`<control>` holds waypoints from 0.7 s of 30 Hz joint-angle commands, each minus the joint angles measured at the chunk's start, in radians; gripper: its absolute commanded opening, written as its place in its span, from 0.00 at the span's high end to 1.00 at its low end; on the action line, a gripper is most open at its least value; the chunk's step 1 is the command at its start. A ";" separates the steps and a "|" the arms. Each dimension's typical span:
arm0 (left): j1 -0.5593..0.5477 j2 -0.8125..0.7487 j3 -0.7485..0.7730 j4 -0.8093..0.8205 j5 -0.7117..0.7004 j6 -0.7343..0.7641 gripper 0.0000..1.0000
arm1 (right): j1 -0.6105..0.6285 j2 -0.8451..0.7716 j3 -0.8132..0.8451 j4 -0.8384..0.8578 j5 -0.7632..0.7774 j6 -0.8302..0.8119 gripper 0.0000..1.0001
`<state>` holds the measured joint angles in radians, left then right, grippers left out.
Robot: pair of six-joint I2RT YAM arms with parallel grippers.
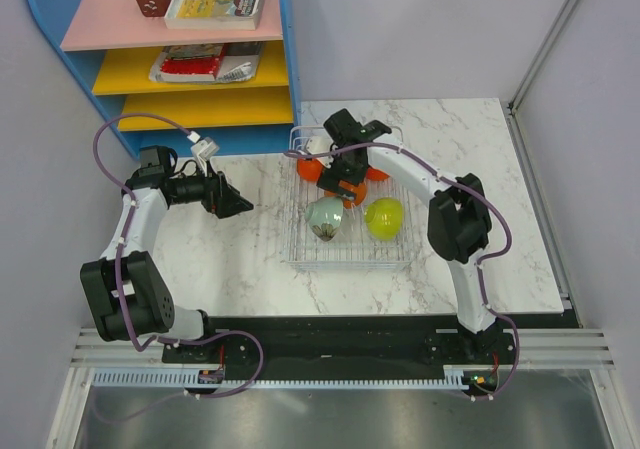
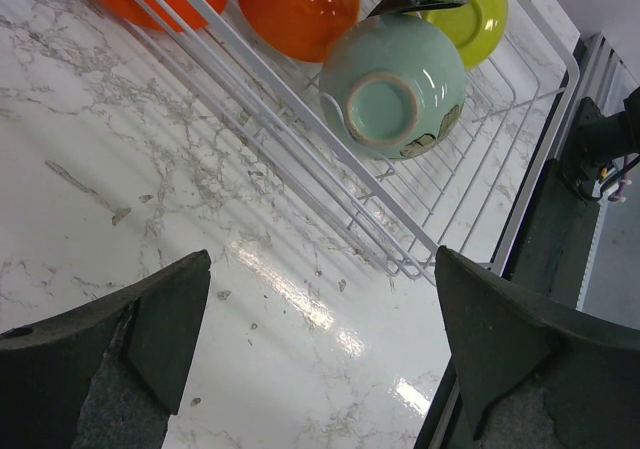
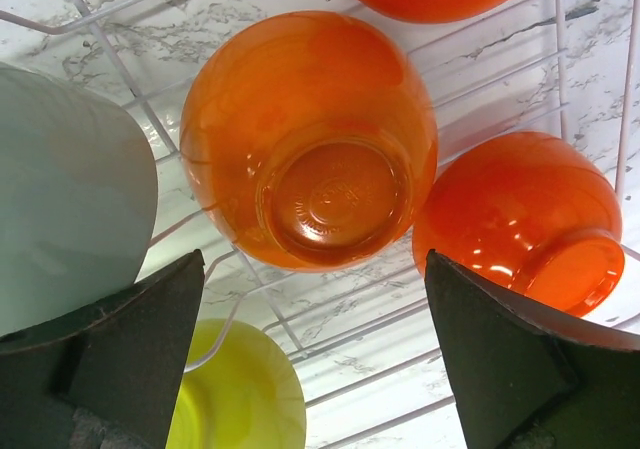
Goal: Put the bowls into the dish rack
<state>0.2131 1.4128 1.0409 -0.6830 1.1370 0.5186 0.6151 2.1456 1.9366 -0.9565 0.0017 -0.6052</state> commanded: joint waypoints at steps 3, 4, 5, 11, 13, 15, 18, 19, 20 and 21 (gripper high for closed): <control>0.006 0.000 0.004 -0.007 0.032 0.047 0.00 | -0.041 -0.090 0.084 -0.016 -0.049 0.047 0.02; 0.006 -0.002 0.004 -0.006 0.032 0.047 0.00 | -0.047 -0.101 0.103 -0.014 -0.049 0.062 0.02; 0.006 0.000 0.004 -0.007 0.030 0.049 0.00 | -0.063 -0.110 0.111 -0.007 -0.033 0.079 0.02; 0.006 -0.012 0.001 -0.007 0.023 0.060 0.00 | -0.124 -0.315 -0.028 0.163 -0.037 0.240 0.02; 0.006 -0.021 -0.001 -0.007 0.023 0.061 0.00 | -0.140 -0.442 -0.149 0.244 -0.055 0.262 0.02; 0.006 -0.031 -0.004 -0.007 0.026 0.066 0.00 | -0.163 -0.556 -0.230 0.272 -0.081 0.274 0.02; 0.006 -0.051 -0.008 -0.009 0.027 0.067 0.00 | -0.204 -0.694 -0.299 0.274 -0.135 0.294 0.02; 0.006 -0.063 -0.010 -0.009 0.027 0.067 0.00 | -0.215 -0.729 -0.317 0.266 -0.149 0.314 0.02; 0.006 -0.072 -0.012 -0.009 0.026 0.070 0.00 | -0.228 -0.768 -0.341 0.266 -0.160 0.315 0.02; 0.006 -0.081 -0.012 -0.009 0.023 0.070 0.00 | -0.238 -0.852 -0.396 0.268 -0.175 0.315 0.02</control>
<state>0.2131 1.3945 1.0374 -0.6861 1.1362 0.5449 0.4103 1.4708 1.6512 -0.7319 -0.0849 -0.3447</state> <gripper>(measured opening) 0.993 0.982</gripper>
